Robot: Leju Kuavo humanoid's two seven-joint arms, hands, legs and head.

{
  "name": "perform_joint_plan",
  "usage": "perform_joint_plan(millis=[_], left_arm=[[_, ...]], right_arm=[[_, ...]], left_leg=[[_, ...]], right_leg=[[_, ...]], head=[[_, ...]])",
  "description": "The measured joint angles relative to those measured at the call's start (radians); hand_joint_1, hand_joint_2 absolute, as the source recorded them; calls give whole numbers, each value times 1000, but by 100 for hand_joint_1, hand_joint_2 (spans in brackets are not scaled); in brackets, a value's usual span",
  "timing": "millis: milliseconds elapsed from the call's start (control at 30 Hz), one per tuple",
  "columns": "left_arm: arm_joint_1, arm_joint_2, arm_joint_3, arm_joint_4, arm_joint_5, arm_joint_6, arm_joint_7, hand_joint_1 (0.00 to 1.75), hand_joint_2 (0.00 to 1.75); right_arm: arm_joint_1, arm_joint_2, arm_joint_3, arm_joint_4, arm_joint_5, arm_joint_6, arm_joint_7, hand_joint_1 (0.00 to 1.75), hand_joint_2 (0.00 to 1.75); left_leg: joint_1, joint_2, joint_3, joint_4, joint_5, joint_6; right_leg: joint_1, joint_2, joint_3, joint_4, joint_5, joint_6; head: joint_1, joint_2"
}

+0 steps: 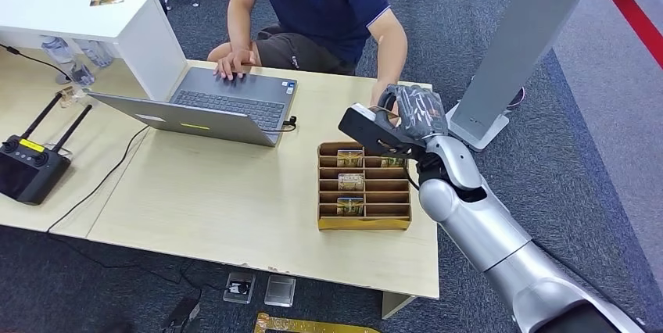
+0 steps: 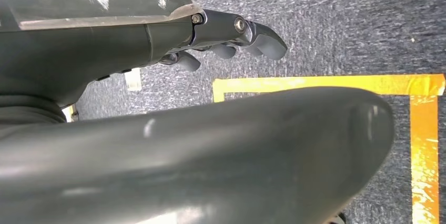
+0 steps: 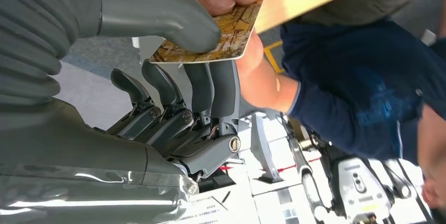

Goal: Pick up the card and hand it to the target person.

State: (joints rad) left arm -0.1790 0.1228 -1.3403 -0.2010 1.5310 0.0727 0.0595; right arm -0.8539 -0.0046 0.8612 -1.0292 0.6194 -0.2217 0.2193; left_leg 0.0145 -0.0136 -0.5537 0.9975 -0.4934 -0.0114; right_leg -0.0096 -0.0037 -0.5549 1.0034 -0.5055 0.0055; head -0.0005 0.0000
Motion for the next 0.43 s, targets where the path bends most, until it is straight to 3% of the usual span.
perform_joint_plan(millis=[100,433], left_arm=[[6,0,0,0,3,1,0,0,0],[23,0,0,0,18,-7,-28,0,0]], right_arm=[[-3,21,12,61,5,-2,-3,0,175],[-8,69,39,174,2,-6,-25,0,175]], left_leg=[[0,0,0,0,0,0],[0,0,0,0,0,0]], right_leg=[[0,0,0,0,0,0],[0,0,-1,0,0,0]], head=[[0,0],[0,0]])
